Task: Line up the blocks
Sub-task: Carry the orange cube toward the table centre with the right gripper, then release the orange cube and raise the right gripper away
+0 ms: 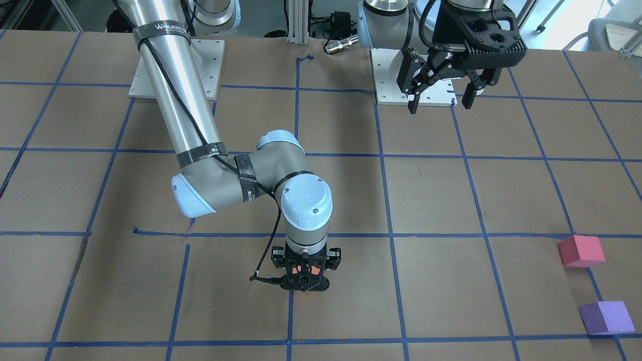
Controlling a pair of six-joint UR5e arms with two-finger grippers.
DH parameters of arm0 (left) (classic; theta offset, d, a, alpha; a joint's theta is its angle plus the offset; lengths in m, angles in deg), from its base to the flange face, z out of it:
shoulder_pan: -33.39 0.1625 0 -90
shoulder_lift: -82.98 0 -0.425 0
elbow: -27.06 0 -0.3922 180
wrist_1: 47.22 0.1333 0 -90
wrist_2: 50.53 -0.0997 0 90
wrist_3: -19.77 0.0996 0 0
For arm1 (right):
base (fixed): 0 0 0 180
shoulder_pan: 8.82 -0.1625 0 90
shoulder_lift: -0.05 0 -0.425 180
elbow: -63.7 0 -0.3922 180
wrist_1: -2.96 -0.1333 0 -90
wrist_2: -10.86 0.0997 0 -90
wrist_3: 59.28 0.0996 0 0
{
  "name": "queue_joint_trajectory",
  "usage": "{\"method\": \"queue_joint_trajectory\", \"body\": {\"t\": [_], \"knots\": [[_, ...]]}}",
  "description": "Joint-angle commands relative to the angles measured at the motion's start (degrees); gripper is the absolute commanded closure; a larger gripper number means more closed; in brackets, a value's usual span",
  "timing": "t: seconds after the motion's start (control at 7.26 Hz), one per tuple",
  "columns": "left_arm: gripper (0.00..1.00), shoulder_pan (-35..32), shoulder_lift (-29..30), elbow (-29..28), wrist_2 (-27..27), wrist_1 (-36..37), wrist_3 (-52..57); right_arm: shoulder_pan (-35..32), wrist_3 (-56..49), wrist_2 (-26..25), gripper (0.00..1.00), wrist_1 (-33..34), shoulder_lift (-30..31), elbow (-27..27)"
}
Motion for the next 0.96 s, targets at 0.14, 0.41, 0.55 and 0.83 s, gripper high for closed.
{"method": "queue_joint_trajectory", "body": {"t": [0.14, 0.41, 0.55, 0.83], "knots": [[0.0, 3.2, 4.7, -0.4, 0.7, 4.4, 0.8, -0.4, 0.3, 0.1, 0.0, -0.8, 1.2, -0.3], [0.0, 3.2, 10.5, -0.4, 0.7, 11.4, 8.7, 2.5, -0.7, 1.5, 0.0, -5.0, 6.8, -0.6], [0.0, 3.2, 14.4, -0.5, 0.7, 12.6, 8.3, 6.9, -5.1, 1.9, 0.0, -9.3, 11.2, -0.5], [0.0, 0.5, 22.0, -0.5, 1.0, 20.0, 1.0, 14.5, -19.1, 0.7, 0.0, -22.2, 22.0, 1.2]]}}
